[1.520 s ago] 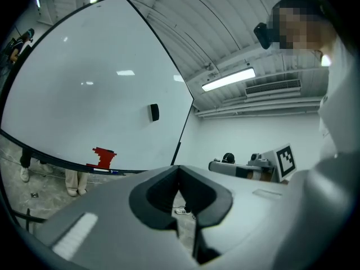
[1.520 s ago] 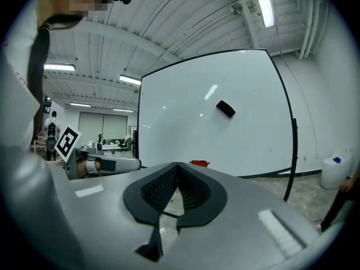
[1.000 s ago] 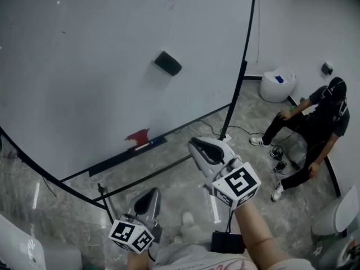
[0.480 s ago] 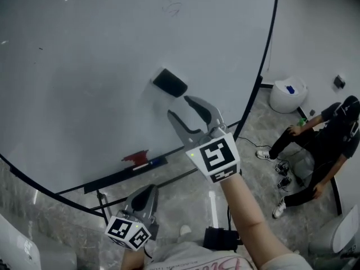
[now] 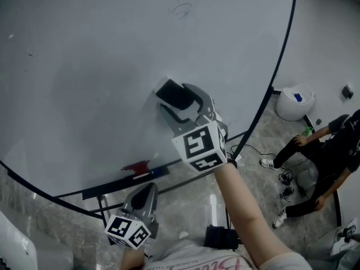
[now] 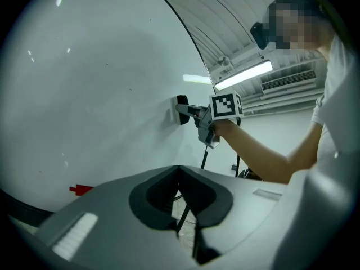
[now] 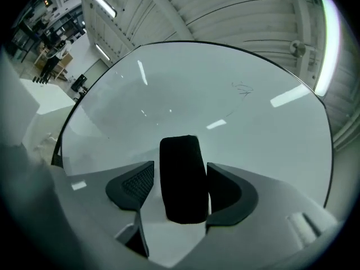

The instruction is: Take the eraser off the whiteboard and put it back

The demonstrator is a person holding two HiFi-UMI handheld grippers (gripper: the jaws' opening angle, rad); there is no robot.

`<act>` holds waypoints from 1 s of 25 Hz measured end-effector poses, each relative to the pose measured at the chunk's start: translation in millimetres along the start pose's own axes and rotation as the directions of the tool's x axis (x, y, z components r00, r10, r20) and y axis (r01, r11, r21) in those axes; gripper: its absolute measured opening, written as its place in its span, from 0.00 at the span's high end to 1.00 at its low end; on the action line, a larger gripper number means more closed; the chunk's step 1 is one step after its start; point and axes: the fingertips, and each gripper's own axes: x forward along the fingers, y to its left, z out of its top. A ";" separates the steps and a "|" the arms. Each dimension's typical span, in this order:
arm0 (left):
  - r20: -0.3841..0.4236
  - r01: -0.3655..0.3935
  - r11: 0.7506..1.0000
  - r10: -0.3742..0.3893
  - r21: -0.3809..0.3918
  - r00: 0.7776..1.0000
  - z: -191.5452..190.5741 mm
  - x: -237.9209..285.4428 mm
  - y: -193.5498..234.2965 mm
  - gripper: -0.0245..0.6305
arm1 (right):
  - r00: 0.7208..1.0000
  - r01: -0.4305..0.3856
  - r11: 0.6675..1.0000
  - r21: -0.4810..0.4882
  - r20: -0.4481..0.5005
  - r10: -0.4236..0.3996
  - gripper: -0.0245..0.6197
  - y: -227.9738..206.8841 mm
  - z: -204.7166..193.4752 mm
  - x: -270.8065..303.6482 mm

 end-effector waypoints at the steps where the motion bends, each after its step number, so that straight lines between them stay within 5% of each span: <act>1: 0.000 0.002 1.000 -0.002 0.000 1.000 0.7 2.2 1.5 0.96 | 1.000 0.015 1.000 -0.017 -0.005 -0.015 0.53 -1.1 -0.3 3.3; 12: -0.018 0.060 0.998 -0.060 0.019 0.998 9.8 21.0 4.9 0.96 | 0.999 0.043 0.996 -0.073 -0.007 -0.044 0.60 -4.1 1.3 5.7; 25: -0.044 0.147 0.989 -0.145 0.035 0.988 8.4 31.8 -7.3 0.96 | 1.000 0.004 1.000 0.031 -0.016 -0.003 0.60 24.4 -14.7 -59.7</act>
